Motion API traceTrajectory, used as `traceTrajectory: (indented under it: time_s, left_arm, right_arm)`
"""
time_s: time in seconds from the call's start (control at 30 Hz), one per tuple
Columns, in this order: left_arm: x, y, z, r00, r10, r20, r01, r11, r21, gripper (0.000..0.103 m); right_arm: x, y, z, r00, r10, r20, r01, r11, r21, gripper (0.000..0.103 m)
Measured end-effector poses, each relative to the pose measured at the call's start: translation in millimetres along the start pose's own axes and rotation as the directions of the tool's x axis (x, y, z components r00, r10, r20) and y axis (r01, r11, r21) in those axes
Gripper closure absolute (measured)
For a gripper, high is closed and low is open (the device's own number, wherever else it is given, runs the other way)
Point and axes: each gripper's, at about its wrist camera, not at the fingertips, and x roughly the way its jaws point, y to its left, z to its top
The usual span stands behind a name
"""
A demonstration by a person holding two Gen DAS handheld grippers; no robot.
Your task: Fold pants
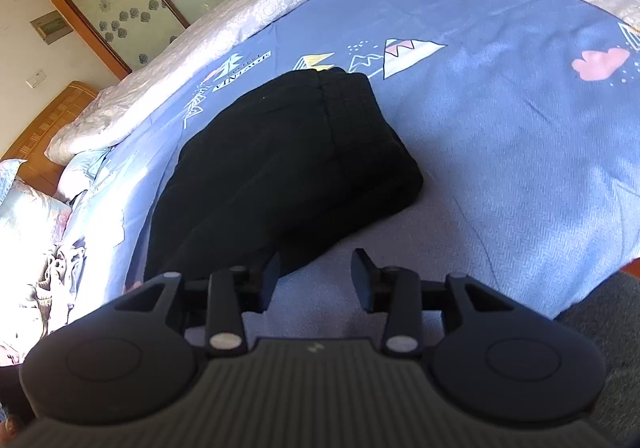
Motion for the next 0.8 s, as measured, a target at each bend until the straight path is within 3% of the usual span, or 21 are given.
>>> traceTrajectory:
  time_s: [0.33,0.43,0.6,0.8]
  left_arm:
    - [6,5,1,0.999,0.047,-0.010,-0.047,0.999,-0.005,0.039]
    - [8,7,1,0.998,0.069,-0.004,-0.069,0.998,-0.001,0.024]
    - [14,5,0,0.995,0.097,-0.013,-0.097,0.995,0.022,0.024]
    - [17,1,0,0.994,0.111,-0.014,-0.111,0.993,0.041,0.019]
  right_arm:
    - [1,-16,0,1.000,-0.008,-0.011,0.009,0.997,0.079,0.058]
    - [0,-27,1,1.000,-0.009,-0.013,0.011,0.991,0.132,0.054]
    - [3,-41,-1,0.999,0.003,-0.044,0.007,0.977,0.213,0.052]
    - [1,-43,-3,0.999,0.019,-0.048,-0.008,0.974,0.225,0.048]
